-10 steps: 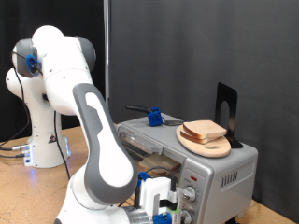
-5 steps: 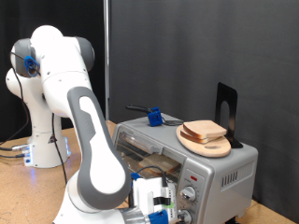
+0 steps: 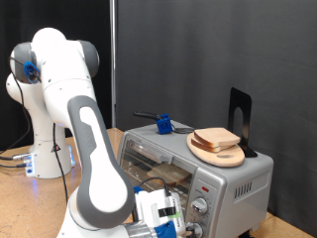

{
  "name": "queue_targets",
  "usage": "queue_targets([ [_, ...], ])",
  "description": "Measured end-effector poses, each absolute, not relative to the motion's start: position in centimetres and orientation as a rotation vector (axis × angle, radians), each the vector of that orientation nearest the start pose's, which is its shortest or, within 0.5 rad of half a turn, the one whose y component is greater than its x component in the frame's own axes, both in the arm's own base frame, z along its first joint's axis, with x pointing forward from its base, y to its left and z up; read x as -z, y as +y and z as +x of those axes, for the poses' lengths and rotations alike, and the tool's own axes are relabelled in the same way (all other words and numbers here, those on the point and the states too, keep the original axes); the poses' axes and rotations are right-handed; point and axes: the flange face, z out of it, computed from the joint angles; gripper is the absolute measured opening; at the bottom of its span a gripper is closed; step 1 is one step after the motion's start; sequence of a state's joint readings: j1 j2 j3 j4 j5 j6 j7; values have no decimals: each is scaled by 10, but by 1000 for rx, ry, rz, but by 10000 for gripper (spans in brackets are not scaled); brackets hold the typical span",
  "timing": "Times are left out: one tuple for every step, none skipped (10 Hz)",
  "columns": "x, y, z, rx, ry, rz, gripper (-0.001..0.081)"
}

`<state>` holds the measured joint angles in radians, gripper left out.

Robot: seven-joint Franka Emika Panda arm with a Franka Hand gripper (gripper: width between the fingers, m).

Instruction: Make a piece of toast with the oven

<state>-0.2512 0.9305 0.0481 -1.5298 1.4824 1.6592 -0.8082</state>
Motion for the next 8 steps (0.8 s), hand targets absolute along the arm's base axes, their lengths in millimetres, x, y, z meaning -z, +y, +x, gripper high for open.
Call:
queue_targets([
  [-131, -43, 670, 127, 212, -1620, 97],
  [-128, -43, 669, 147, 196, -1600, 97],
  [-127, -43, 669, 159, 189, -1590, 97],
  [-127, -43, 668, 159, 190, -1588, 97],
  [-127, -43, 668, 152, 198, -1587, 97],
  [-127, -43, 668, 149, 202, -1587, 97],
  [-127, -43, 668, 149, 202, -1586, 97],
  [-127, -43, 668, 152, 201, -1585, 97],
])
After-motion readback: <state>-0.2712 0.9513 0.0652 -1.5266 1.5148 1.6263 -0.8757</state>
